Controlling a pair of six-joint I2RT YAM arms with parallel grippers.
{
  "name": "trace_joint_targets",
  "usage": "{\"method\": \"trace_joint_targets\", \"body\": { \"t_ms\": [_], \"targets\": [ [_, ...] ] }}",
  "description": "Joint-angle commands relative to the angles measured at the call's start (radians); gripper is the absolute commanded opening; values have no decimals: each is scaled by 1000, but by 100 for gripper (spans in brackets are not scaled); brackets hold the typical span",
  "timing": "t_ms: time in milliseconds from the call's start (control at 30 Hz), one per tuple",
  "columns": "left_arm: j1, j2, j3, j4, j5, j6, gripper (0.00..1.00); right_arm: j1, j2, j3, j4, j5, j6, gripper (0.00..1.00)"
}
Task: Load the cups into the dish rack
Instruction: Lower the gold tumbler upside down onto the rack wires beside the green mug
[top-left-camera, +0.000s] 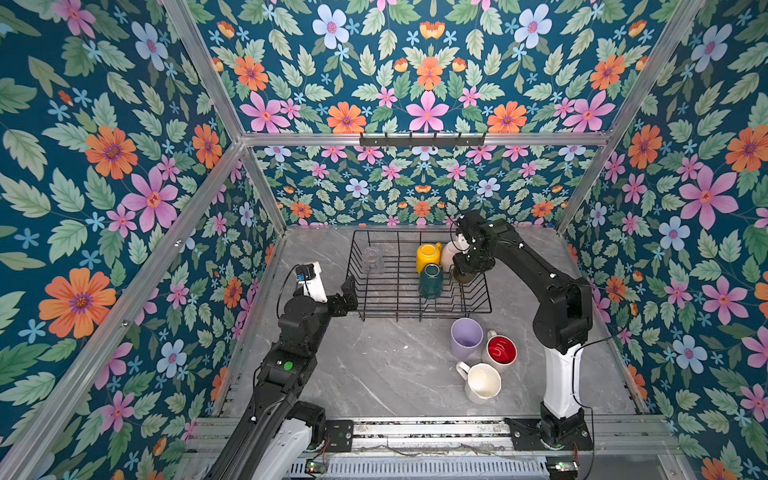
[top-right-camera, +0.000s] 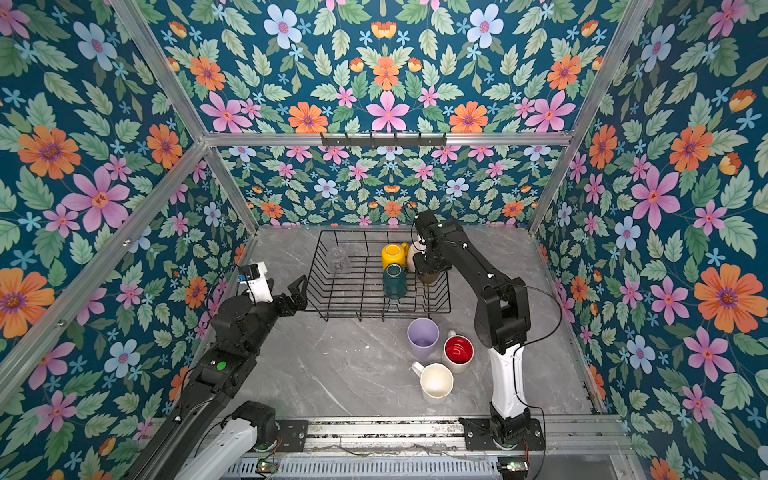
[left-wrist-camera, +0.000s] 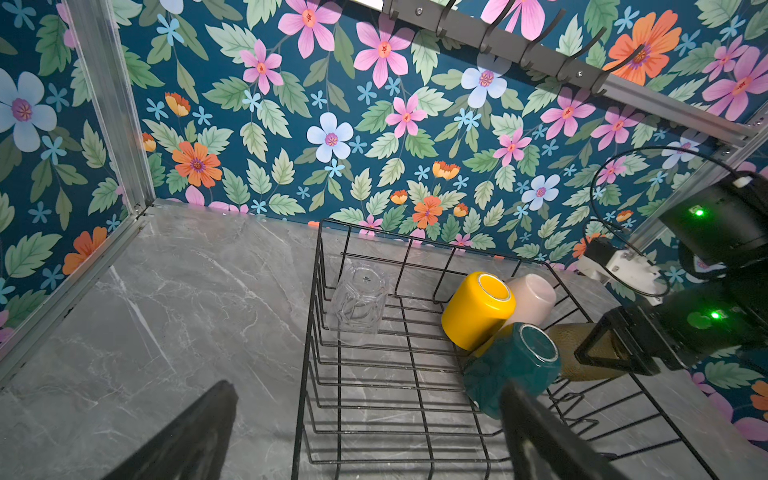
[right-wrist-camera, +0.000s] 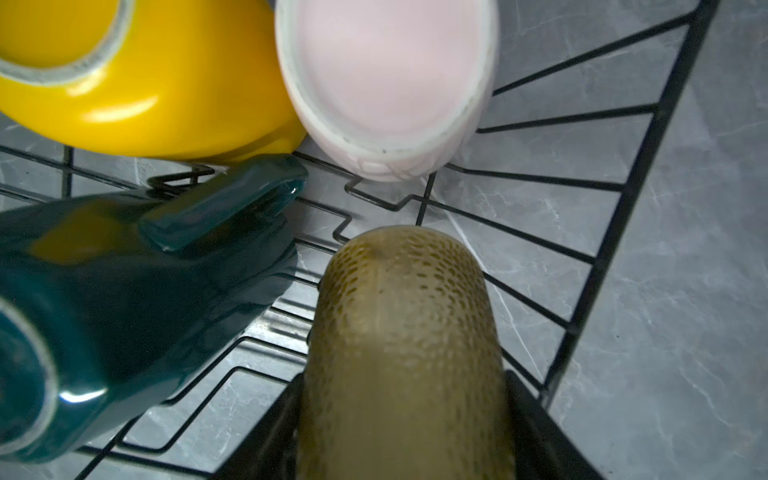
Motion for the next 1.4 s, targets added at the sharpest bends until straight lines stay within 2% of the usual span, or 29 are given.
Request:
{"method": "trace_joint_targets", "body": {
  "t_ms": [0, 533, 1100, 1267, 1367],
  "targets": [
    [1, 1, 2, 14, 8, 10, 99, 6, -12, 0, -61, -4, -5, 17],
    [1, 0, -6, 21, 8, 10, 99, 28, -54, 29, -93, -1, 0, 16],
    [1, -11, -5, 8, 0, 12, 99, 56, 38, 1, -50, -18, 14, 16],
    [1, -14, -2, 1, -4, 16, 100, 57, 73, 12, -35, -24, 18, 18],
    [0, -16, -2, 0, -4, 15, 99, 51, 91, 19, -25, -31, 21, 24]
  ]
}}
